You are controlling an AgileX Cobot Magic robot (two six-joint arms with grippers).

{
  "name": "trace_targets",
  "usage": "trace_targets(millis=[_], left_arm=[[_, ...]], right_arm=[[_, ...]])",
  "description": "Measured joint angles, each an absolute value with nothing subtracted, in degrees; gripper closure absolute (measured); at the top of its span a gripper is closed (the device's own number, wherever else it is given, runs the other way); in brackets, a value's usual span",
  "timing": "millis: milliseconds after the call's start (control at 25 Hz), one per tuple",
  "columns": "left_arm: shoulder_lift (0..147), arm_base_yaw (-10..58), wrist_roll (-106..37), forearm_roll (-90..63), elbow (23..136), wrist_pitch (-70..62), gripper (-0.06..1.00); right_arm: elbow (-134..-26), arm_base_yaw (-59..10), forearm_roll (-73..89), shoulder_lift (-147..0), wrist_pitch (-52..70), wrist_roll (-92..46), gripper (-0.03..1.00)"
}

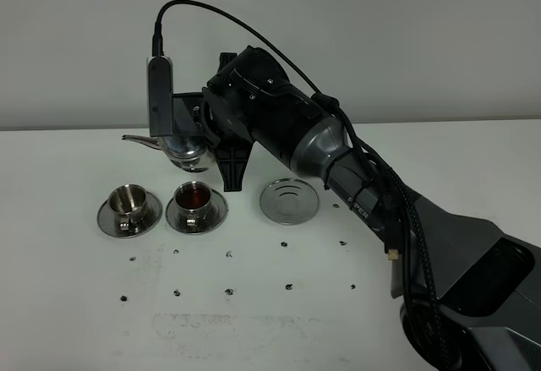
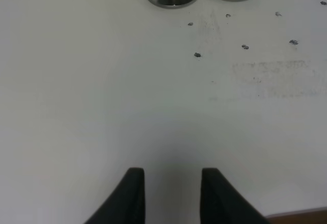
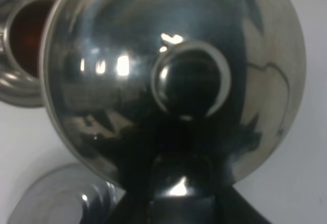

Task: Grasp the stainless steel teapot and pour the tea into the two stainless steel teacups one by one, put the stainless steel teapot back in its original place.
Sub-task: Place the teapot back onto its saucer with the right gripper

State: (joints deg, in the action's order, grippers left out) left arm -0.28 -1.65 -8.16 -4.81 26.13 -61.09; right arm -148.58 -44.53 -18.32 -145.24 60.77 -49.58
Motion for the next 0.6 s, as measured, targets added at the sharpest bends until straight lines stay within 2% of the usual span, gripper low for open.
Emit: trace_targets(millis=[600], left_arm=[[-0.28, -1.65, -8.16, -4.81, 26.13, -61.09, 0.66]], right_arm=[[-148.58, -45.06, -22.28, -148.56, 51.7, -54.99, 0.79]])
